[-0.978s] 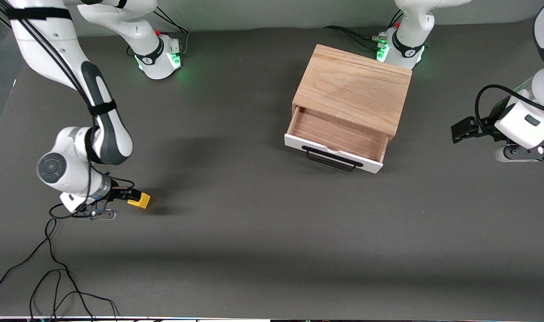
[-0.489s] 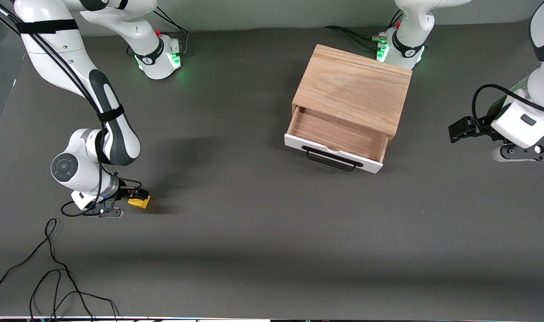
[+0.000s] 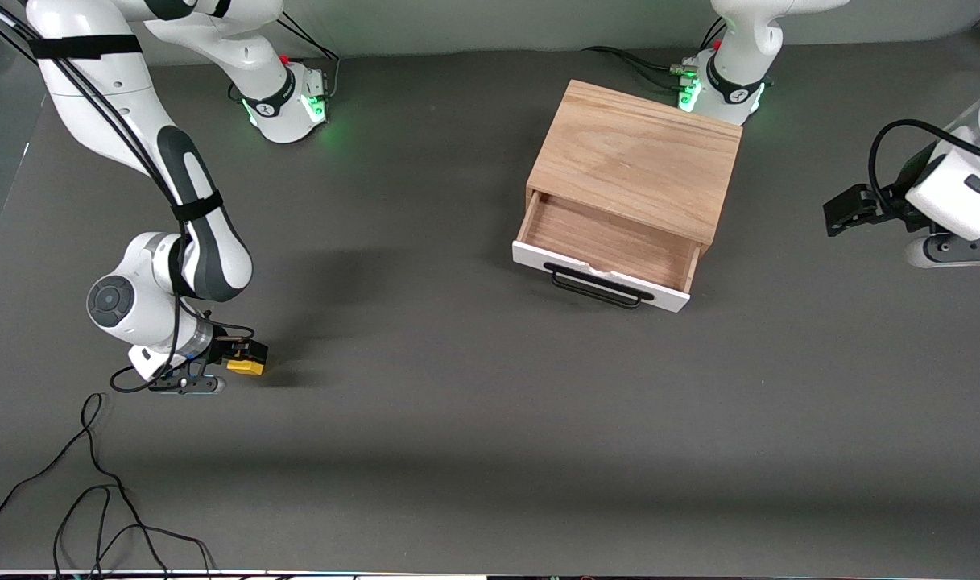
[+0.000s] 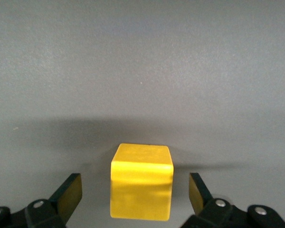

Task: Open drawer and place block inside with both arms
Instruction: 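Lower the right gripper around the yellow cube and close it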

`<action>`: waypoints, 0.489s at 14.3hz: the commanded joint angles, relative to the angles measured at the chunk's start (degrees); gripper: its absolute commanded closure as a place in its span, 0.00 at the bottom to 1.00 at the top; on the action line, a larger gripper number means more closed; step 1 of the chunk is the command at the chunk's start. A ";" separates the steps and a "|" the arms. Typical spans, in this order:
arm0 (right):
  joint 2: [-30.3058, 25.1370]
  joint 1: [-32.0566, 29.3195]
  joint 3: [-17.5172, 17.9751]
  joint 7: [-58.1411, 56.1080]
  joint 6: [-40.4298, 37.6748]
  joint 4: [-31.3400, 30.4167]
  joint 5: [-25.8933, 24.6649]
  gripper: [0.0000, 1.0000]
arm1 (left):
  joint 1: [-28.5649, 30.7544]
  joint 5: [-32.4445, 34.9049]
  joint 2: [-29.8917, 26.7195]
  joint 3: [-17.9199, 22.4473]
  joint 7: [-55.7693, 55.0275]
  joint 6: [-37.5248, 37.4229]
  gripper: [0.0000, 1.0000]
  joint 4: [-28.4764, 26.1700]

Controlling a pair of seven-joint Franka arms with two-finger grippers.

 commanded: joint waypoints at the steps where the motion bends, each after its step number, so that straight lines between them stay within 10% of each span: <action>1: -0.19 0.07 -0.17 -2.42 -2.27 0.90 1.60 0.00 | -0.86 1.21 -0.03 0.15 -0.69 -0.19 0.00 0.69; 4: 1.04 -0.02 -0.17 -2.42 -1.75 0.90 1.60 0.04 | -1.03 1.04 -0.12 0.07 -0.86 -0.28 0.00 0.60; 7: 1.40 -0.11 -0.26 -3.12 -1.75 0.90 1.60 0.40 | -1.38 0.69 -5.45 0.24 0.10 4.18 0.00 -5.07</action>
